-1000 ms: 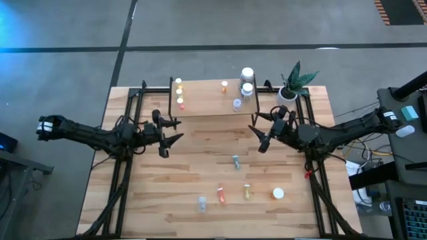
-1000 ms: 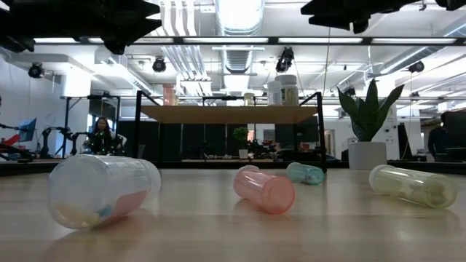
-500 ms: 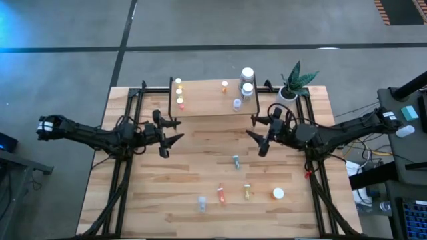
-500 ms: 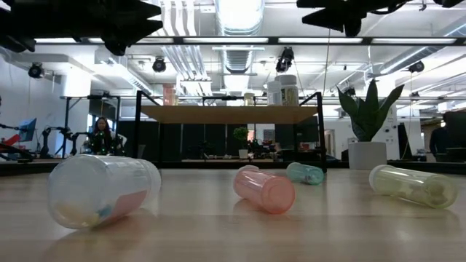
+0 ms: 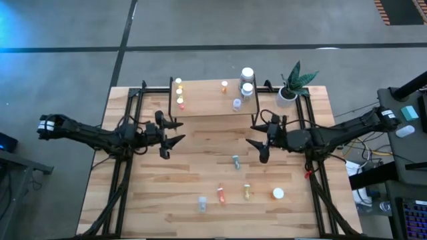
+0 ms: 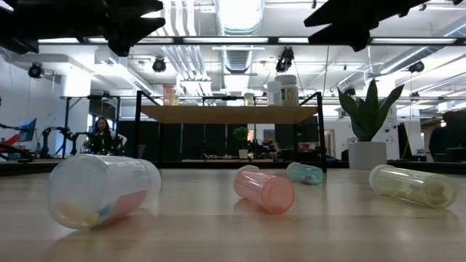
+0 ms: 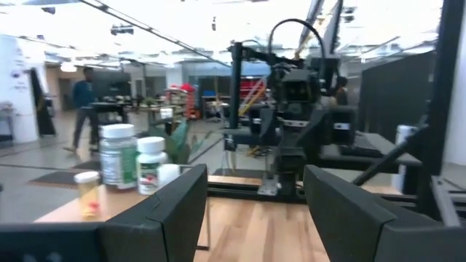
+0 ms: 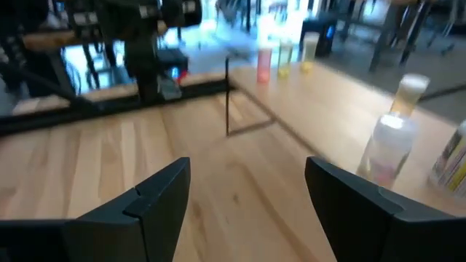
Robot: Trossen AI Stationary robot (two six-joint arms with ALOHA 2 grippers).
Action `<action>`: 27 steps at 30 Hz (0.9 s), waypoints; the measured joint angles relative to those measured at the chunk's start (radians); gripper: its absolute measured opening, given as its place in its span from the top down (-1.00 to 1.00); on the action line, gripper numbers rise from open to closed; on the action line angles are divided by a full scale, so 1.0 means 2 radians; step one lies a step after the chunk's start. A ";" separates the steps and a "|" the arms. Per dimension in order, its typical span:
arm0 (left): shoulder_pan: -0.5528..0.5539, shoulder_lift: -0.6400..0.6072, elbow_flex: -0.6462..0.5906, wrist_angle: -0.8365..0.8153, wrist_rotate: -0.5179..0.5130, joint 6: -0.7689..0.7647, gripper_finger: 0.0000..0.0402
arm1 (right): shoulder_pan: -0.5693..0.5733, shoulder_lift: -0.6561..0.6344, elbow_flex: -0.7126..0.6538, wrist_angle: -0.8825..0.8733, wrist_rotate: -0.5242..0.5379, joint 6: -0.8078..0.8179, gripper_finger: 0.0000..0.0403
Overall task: Pick and place medicine bottles onto shelf by color
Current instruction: Put the blue pill bottle on the shelf
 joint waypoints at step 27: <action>-0.001 0.072 0.010 0.086 0.105 -0.064 -0.06 | 0.075 0.085 0.089 -0.163 -0.005 0.080 -0.29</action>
